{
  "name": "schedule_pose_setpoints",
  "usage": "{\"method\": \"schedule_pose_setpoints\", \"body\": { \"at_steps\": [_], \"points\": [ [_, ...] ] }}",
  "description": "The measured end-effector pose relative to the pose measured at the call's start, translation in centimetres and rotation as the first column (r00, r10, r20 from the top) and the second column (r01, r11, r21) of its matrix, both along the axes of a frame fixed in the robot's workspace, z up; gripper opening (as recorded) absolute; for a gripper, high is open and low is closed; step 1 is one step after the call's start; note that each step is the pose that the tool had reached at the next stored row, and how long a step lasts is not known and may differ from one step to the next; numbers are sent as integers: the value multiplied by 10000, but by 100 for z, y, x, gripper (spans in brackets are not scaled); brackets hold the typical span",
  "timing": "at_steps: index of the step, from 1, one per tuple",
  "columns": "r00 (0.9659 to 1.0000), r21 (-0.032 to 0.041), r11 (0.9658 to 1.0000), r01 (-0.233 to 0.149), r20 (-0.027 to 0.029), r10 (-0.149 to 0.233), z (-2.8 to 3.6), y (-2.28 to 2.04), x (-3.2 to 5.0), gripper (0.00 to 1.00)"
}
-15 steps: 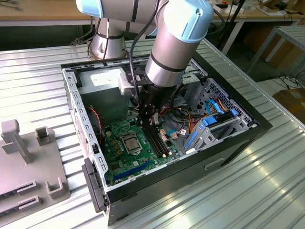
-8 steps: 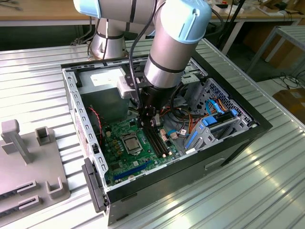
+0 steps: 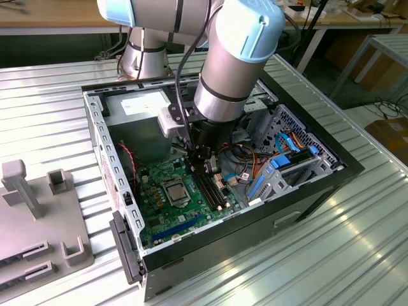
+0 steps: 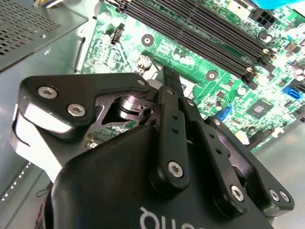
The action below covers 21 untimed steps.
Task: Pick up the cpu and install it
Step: 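Install the first cpu locking lever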
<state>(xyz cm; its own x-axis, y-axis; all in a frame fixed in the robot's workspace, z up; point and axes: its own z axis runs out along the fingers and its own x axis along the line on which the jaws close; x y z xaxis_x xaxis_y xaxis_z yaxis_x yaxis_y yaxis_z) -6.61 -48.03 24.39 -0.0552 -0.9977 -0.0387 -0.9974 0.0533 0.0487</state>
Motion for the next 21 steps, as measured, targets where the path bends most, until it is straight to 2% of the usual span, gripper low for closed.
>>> {"method": "schedule_pose_setpoints", "body": {
  "at_steps": [10,13,18,21],
  "points": [
    [9995,-4,9995,-304,-1,304,-27,-99,-3,11],
    [9991,-39,9991,-414,-2,414,-36,-150,-4,11],
    [9987,-68,9986,-517,-4,517,-58,-183,-4,11],
    [9978,-76,9977,-670,-3,670,-124,-203,-6,11]
  ]
}}
